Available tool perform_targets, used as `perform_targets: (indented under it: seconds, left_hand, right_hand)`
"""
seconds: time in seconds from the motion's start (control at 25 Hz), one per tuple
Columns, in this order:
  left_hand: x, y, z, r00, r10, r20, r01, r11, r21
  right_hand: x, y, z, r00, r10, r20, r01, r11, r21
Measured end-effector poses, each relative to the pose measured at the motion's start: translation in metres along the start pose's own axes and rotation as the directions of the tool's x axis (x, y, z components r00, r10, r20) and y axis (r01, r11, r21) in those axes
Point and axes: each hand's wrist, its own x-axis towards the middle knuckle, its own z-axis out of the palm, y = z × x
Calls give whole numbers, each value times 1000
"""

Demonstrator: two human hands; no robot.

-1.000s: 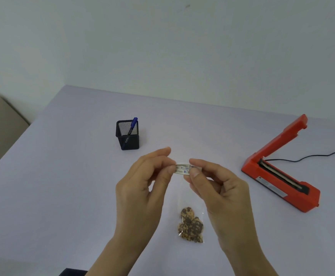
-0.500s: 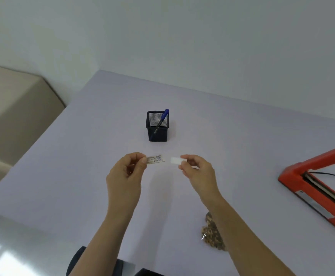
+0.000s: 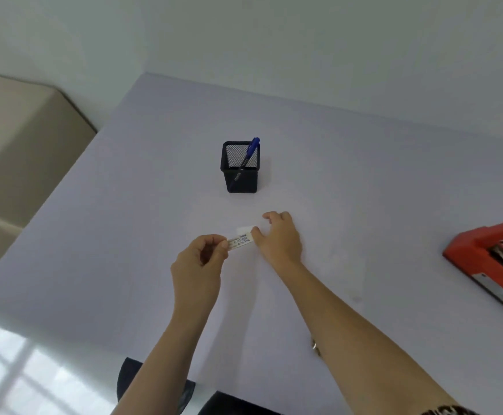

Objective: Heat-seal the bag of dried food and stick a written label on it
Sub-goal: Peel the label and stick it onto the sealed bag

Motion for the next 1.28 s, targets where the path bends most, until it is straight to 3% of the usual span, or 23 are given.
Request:
perform_targets:
  seconds: [0.12,0.24,0.4,0.64,1.28]
  left_hand:
    - [-4,1,43,989,-4,148,-1,999,34]
    - [-12,-4,95,935,-17,354,-25,993,115]
    - [-18,-13,149,848,30,529,-151,971,187]
    - [-5,-28,176,792,27,610,-258,921,294]
    - [4,-32,185,758,91,646,-402,845,353]
  right_hand:
    - [-19,37,-43,992,-23,-120,41,988,151]
    - [-43,100,-91,981,97,-166,-41,948,315]
    - [-62,160,-128,982,138,-131,-88,941,328]
    - [-67,182,-124,998,-7,62,-6,977,214]
    - [-66,192,-110,977,-214,12,214,977,-8]
